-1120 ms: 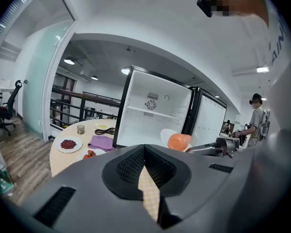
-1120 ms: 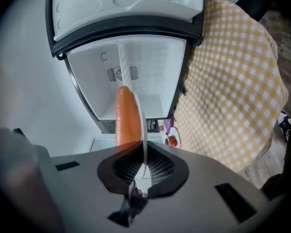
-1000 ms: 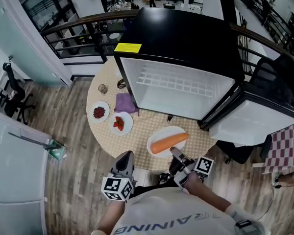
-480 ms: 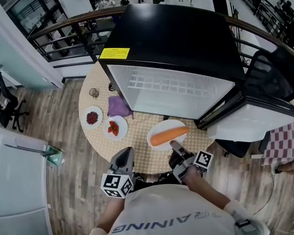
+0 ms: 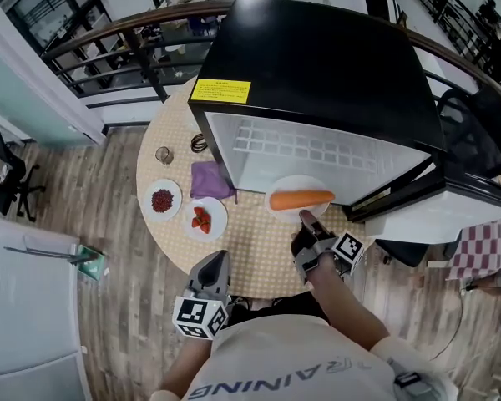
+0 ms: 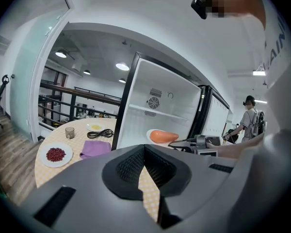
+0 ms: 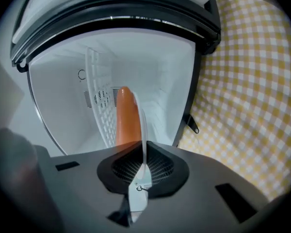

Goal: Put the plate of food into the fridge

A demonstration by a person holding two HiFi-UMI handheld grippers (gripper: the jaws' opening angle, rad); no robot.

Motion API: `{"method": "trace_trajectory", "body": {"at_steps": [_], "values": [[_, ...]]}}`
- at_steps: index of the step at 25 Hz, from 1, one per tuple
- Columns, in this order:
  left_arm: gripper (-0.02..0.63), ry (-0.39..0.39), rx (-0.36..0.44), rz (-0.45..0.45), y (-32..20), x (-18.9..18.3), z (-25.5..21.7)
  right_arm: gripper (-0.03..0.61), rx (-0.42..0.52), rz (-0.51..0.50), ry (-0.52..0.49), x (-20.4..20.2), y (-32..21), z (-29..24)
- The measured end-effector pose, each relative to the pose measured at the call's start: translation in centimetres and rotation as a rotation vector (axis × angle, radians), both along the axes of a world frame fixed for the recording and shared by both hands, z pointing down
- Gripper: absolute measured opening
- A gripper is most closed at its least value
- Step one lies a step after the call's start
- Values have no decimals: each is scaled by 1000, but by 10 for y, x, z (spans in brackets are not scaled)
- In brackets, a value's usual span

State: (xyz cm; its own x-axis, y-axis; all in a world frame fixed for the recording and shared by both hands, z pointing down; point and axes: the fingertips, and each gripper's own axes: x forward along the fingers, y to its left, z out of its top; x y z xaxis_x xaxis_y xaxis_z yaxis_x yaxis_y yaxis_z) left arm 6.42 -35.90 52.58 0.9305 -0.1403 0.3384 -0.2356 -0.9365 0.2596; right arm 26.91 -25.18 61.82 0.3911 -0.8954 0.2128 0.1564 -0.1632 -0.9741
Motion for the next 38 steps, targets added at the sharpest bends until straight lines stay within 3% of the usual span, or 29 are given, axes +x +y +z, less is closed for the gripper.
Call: {"method": "trace_trajectory", "body": {"at_steps": [5, 20, 32, 38], "values": [[8, -10, -12, 5, -5, 1, 4, 34, -6, 60, 14, 31, -30, 10], [8, -52, -41, -21, -15, -6, 18, 35, -150, 177, -25, 113, -72, 46], [8, -70, -47, -45, -15, -14, 22, 48, -211, 196, -33, 124, -76, 63], [8, -75, -46, -41, -15, -15, 23, 54, -315, 101, 88, 124, -79, 59]]}}
